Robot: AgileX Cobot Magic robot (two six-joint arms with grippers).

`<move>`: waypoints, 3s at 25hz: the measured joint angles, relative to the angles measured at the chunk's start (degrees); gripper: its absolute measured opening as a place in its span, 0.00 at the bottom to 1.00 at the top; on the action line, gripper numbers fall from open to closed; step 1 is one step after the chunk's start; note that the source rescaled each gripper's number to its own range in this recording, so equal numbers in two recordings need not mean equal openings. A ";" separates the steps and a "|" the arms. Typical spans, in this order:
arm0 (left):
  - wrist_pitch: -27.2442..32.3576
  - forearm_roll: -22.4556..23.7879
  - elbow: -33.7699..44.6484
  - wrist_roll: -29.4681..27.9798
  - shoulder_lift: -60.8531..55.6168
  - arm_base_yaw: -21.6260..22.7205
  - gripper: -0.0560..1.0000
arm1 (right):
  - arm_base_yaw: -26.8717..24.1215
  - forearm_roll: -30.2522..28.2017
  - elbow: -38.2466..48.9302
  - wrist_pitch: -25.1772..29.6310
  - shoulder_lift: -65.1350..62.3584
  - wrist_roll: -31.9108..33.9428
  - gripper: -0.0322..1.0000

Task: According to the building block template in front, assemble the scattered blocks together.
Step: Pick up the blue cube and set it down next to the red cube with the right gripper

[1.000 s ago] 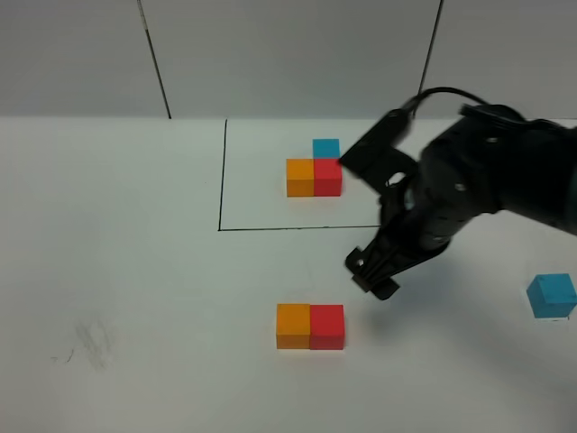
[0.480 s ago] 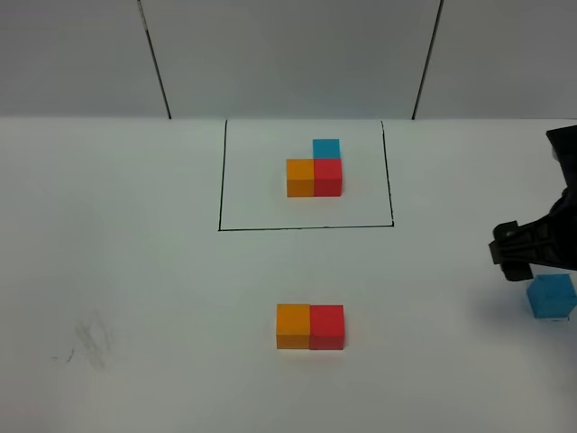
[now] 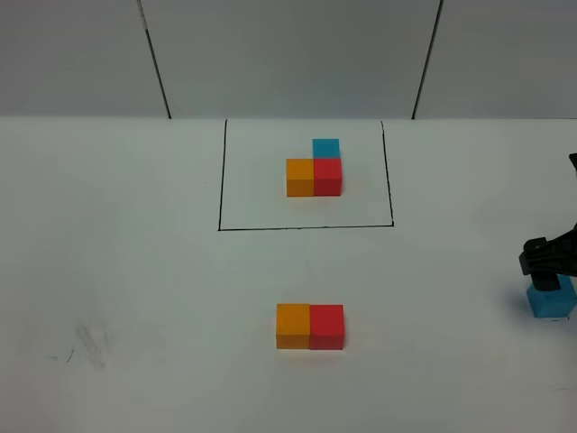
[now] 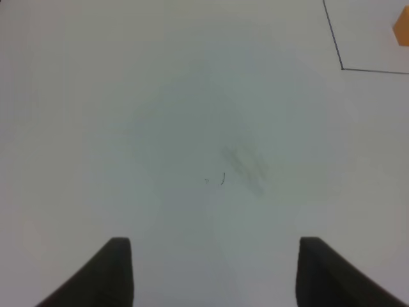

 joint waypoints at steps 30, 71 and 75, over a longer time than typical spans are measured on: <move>0.00 0.00 0.00 0.00 0.00 0.00 0.28 | -2.35 3.69 0.11 -10.90 11.86 -3.29 0.88; -0.06 0.00 0.00 0.00 0.00 0.00 0.28 | 7.68 4.30 -16.25 8.59 7.13 7.22 0.25; -0.06 0.00 0.00 0.00 0.00 0.00 0.28 | 13.62 4.30 -19.97 8.38 7.39 10.69 0.25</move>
